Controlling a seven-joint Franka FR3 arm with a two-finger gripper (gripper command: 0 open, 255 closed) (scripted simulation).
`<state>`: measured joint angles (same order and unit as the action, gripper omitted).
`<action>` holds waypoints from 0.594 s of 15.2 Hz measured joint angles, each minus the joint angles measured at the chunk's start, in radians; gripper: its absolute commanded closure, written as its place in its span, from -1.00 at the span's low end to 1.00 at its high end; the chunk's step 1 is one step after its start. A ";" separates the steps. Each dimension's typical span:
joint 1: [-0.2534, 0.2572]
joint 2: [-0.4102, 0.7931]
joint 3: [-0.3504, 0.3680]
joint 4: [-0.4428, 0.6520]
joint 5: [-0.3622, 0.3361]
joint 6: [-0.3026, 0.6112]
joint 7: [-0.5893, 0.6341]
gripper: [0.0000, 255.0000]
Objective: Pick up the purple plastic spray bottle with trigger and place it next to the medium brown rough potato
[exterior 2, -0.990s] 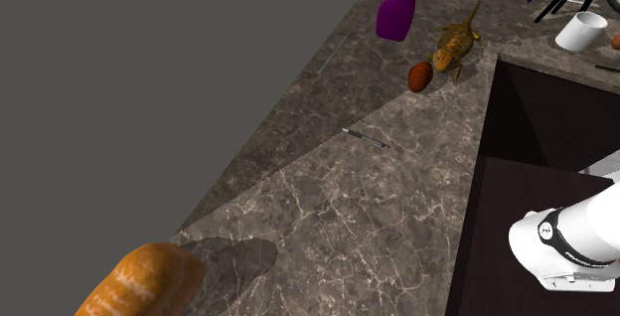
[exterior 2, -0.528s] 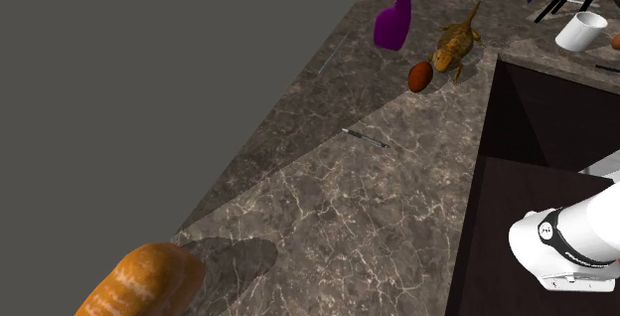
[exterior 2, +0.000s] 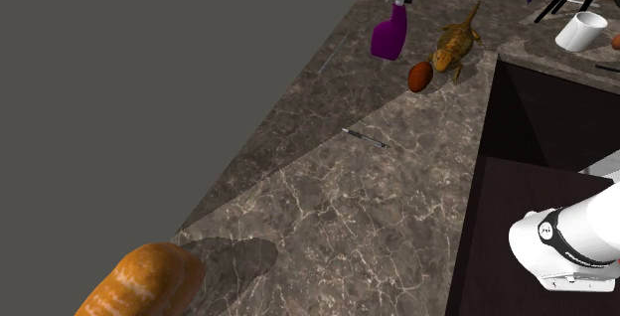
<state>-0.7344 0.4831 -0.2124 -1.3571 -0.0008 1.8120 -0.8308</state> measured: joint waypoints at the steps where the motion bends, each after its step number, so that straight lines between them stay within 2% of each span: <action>1: 0.001 -0.001 0.000 -0.008 0.000 0.006 0.001 1.00; 7: 0.001 -0.001 0.000 -0.013 0.000 0.013 0.002 1.00; 8: 0.001 -0.001 0.000 -0.013 0.000 0.013 0.002 -1.00; 9: 0.001 -0.001 0.000 -0.013 0.000 0.013 0.002 -1.00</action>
<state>-0.7331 0.4825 -0.2120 -1.3706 -0.0011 1.8252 -0.8291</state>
